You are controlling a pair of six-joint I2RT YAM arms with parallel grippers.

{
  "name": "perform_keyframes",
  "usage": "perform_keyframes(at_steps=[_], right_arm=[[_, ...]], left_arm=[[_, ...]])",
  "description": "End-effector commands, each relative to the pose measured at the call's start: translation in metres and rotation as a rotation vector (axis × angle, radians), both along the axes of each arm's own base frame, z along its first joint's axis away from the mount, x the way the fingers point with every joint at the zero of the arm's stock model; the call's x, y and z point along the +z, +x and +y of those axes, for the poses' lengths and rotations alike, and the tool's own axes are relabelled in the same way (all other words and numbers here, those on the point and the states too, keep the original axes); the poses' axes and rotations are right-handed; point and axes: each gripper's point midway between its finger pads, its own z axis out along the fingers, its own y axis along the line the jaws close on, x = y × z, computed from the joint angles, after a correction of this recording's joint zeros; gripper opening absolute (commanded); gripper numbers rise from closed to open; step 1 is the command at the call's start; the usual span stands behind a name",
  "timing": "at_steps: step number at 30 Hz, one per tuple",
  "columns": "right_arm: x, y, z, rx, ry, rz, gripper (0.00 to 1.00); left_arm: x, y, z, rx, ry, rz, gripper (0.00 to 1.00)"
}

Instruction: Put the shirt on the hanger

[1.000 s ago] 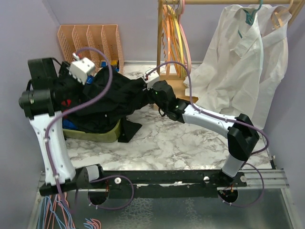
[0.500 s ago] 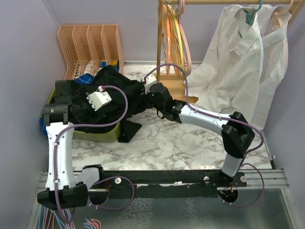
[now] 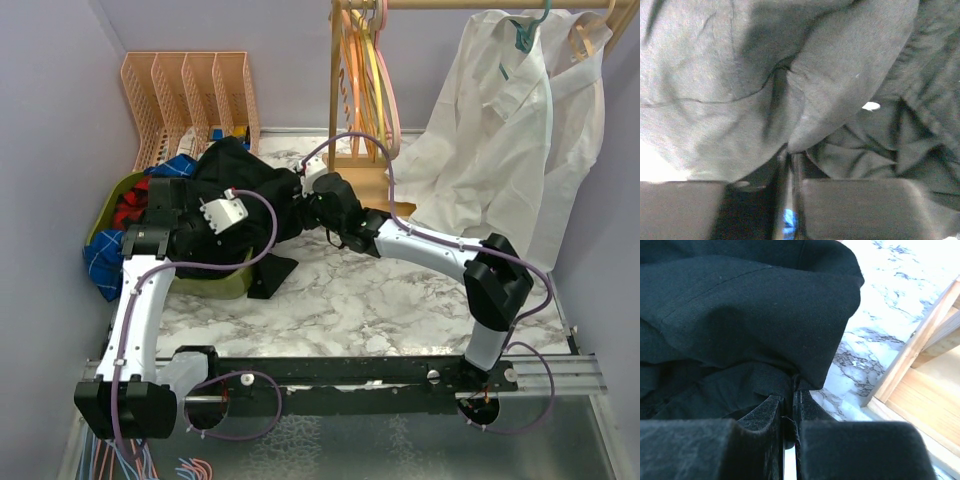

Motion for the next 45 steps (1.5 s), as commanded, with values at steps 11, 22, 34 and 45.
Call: perform_keyframes(at_steps=[11,22,34,45], right_arm=[[0.174,-0.073,-0.038,0.112,0.272,-0.145,0.01],[0.330,-0.081,-0.116,-0.054,0.301,-0.428,0.01],[0.254,-0.105,-0.146,-0.101,0.274,-0.231,0.01],[0.065,-0.164,-0.174,-0.155,0.323,0.218,0.01]], left_arm=[[0.240,0.018,-0.030,0.033,-0.267,-0.526,0.00],[0.350,0.044,-0.068,0.014,-0.606,-0.620,0.00],[0.230,0.075,-0.200,-0.058,-0.650,-0.311,0.00],[0.095,0.092,-0.178,0.132,-0.526,-0.220,0.00]])
